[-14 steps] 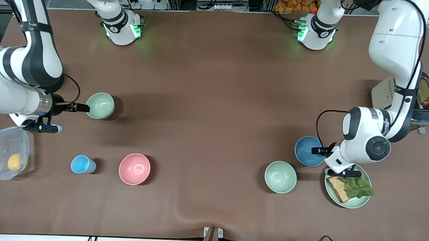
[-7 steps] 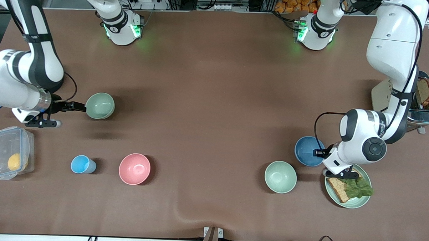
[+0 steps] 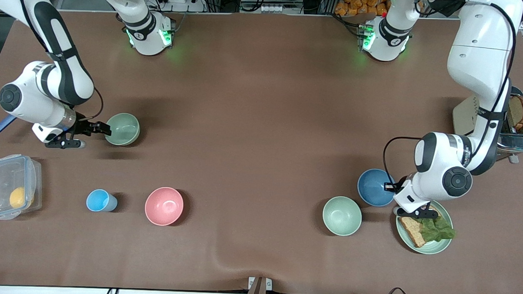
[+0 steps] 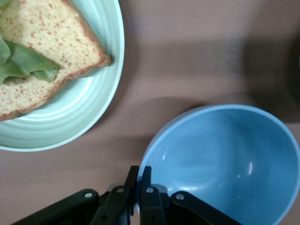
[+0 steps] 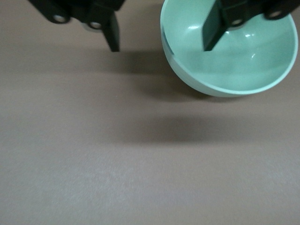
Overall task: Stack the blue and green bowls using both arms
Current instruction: 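Grasp the bowl rims, green with the right gripper, blue with the left, then carry the green bowl to the table middle with the right gripper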
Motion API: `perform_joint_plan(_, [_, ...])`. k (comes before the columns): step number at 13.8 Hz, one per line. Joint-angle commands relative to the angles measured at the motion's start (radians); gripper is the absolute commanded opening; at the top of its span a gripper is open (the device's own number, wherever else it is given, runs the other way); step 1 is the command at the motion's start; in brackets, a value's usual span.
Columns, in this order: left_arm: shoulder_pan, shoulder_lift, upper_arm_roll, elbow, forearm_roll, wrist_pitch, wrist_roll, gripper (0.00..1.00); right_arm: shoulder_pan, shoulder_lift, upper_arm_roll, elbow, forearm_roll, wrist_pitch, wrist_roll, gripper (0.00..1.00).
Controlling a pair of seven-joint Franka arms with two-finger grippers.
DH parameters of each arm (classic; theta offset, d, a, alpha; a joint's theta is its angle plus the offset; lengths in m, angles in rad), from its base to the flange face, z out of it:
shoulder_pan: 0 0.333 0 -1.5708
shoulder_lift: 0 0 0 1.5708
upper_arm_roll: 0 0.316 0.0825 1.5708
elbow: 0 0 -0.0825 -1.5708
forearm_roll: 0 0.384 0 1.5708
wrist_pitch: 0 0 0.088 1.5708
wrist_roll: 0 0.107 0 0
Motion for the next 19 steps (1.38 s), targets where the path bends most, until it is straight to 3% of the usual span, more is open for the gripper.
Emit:
perform_joint_plan(1, [0.003,-0.033,0.002,-0.002,0.03,-0.02,-0.05,0.0,-0.017,-0.002,0.018,-0.02,0.051,0.012,-0.02,0.13])
perform_joint_plan(2, [0.003,-0.051,0.002,-0.003,0.03,-0.033,-0.063,0.0,-0.014,-0.002,0.018,-0.026,0.057,0.012,-0.02,0.03])
perform_joint_plan(3, [0.003,-0.08,0.002,-0.005,0.03,-0.075,-0.078,0.0,-0.012,-0.002,0.018,-0.027,0.057,0.012,-0.02,0.01])
perform_joint_plan(7, [0.013,-0.171,0.001,-0.003,0.027,-0.168,-0.092,0.0,-0.008,-0.012,0.025,-0.024,0.059,-0.009,-0.012,0.0])
perform_joint_plan(10, [0.016,-0.217,-0.001,-0.005,0.024,-0.22,-0.104,0.0,0.061,-0.092,0.033,0.01,0.128,-0.187,0.053,0.0])
perform_joint_plan(13, [0.02,-0.287,-0.002,-0.003,-0.003,-0.274,-0.118,0.0,0.198,-0.164,0.034,0.019,0.162,-0.259,0.272,0.0])
perform_joint_plan(16, [0.022,-0.285,-0.004,-0.003,-0.019,-0.273,-0.138,0.0,0.388,-0.195,0.036,0.022,0.169,-0.258,0.548,0.0])
perform_joint_plan(19, [0.023,-0.285,-0.002,-0.003,-0.019,-0.273,-0.136,0.0,0.579,-0.18,0.031,0.083,0.267,-0.215,0.786,0.0])
